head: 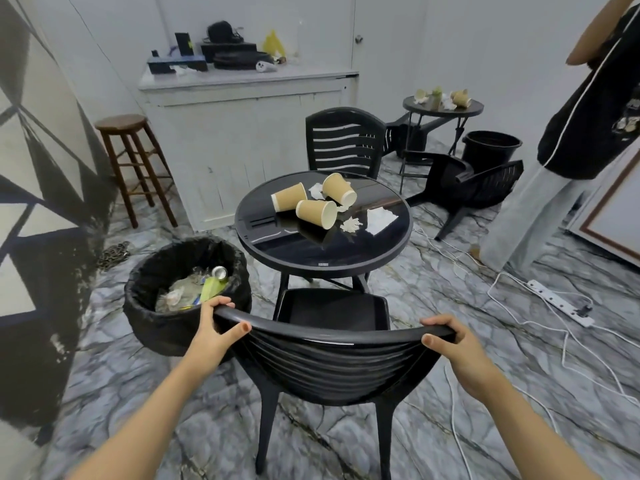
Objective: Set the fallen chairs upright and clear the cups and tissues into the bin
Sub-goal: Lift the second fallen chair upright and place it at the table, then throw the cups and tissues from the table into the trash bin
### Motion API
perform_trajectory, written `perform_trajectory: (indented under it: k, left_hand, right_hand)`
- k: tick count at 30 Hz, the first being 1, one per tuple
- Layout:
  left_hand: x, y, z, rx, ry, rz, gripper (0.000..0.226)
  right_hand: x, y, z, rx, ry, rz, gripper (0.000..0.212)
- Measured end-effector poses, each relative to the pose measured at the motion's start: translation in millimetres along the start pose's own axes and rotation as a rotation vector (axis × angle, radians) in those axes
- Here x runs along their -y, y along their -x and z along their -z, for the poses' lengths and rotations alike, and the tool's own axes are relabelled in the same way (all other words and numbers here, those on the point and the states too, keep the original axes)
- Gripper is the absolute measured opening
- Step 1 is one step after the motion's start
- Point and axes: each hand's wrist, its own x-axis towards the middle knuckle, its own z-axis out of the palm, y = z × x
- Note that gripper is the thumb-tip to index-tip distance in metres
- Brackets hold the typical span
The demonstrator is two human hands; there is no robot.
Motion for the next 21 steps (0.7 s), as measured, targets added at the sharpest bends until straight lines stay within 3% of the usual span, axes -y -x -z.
perform_trajectory:
  k: [4,9,12,14,17,21]
  left_hand:
    - [-1,2,9,0.047,-0.040,0.074,0.082]
    - [-18,5,15,0.121,-0.145,0.157,0.121]
    - [-24,11,23,0.131,-0.206,0.141,0.125]
    - [-26,17,29,0.121,-0.231,0.129,0.117]
    - [-20,27,45,0.034,-0.291,0.126,0.073]
    - [1,50,77,-0.110,-0.420,0.194,0.046]
  right_hand:
    - [8,3,-3,0.052,-0.007,-0.072,0.069]
    - [29,12,-1,0.081,0.221,-0.109,0.093]
    - [58,15,-15,0.130,0.443,-0.094,0.055]
    - [71,9,-40,0.082,0.571,0.013,0.041]
    - [90,14,-111,0.079,0.595,0.335,0.033]
    - [87,34,-211,0.394,0.567,0.532,0.029]
